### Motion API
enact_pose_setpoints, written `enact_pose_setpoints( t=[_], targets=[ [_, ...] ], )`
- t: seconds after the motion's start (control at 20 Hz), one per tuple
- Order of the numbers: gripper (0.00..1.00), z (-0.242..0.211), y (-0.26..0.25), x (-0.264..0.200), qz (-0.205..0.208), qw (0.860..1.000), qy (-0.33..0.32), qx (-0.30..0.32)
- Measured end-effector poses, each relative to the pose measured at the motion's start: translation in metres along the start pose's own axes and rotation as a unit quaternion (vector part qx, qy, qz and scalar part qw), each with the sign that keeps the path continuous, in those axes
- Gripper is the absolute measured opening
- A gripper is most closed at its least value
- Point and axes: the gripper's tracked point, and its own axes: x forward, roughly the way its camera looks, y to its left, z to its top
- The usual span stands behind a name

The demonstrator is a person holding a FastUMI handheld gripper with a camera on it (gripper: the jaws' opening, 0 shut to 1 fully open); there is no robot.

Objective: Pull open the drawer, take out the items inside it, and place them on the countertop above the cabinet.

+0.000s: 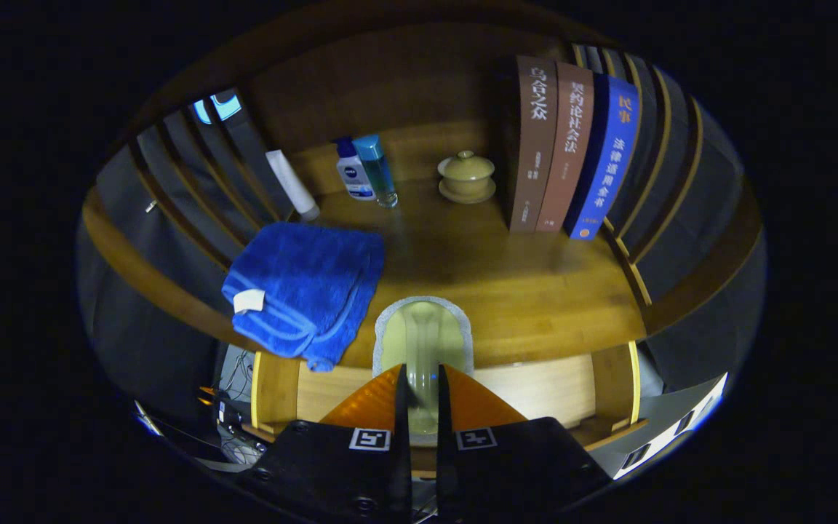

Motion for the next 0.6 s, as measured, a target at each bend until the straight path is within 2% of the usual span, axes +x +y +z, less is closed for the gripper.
enact_pose_setpoints(
  t=[0.25,0.45,0.6],
  targets=[
    [0.18,0.031,-0.010,0.046,-0.030,0.999,0.010,0.002],
    [0.18,0.035,-0.024,0.071,-0.052,0.998,0.023,-0.011],
    [0.18,0.036,-0.030,0.081,-0.050,0.998,0.029,0.000]
  ],
)
